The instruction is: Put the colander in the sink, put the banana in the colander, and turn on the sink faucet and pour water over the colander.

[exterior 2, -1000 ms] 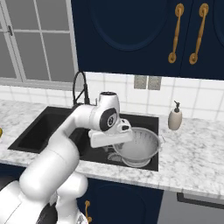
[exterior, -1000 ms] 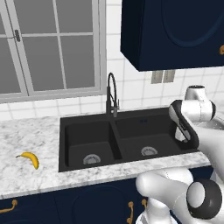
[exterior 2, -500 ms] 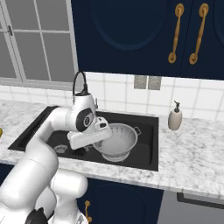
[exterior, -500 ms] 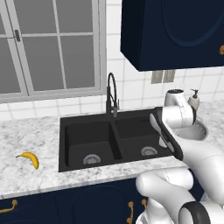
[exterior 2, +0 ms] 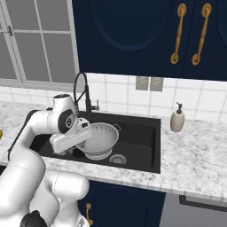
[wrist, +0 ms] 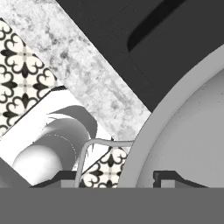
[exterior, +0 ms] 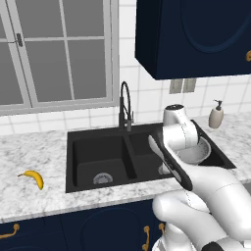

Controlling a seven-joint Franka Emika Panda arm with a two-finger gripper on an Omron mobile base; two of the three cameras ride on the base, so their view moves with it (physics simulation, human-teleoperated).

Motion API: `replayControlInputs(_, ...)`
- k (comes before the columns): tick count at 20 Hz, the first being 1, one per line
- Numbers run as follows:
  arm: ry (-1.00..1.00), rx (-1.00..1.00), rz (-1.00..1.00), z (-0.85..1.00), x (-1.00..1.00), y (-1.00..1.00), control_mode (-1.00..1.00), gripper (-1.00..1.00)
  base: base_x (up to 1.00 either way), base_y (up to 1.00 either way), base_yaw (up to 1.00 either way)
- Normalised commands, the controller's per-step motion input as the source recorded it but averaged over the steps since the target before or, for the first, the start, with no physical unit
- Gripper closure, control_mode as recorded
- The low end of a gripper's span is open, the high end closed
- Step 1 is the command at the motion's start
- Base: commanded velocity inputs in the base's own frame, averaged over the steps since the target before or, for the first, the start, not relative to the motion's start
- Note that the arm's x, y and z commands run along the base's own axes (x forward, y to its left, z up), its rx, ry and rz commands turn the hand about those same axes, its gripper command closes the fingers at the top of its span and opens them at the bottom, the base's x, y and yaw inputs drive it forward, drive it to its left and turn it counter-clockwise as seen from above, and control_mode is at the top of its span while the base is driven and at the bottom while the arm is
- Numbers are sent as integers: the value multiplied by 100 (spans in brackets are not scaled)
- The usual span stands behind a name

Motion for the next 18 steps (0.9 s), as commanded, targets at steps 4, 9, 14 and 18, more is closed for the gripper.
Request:
replayControlInputs(4,4,0,16,0,0,69,-100,100,0,0,0)
replayControlInputs(9,0,0,12,0,2,81,-100,100,0,0,0)
replayControlInputs(14,2,0,12,2,5,66,-100,100,0,0,0)
replayControlInputs(18,0,-2,10,-1,5,68,-100,100,0,0,0)
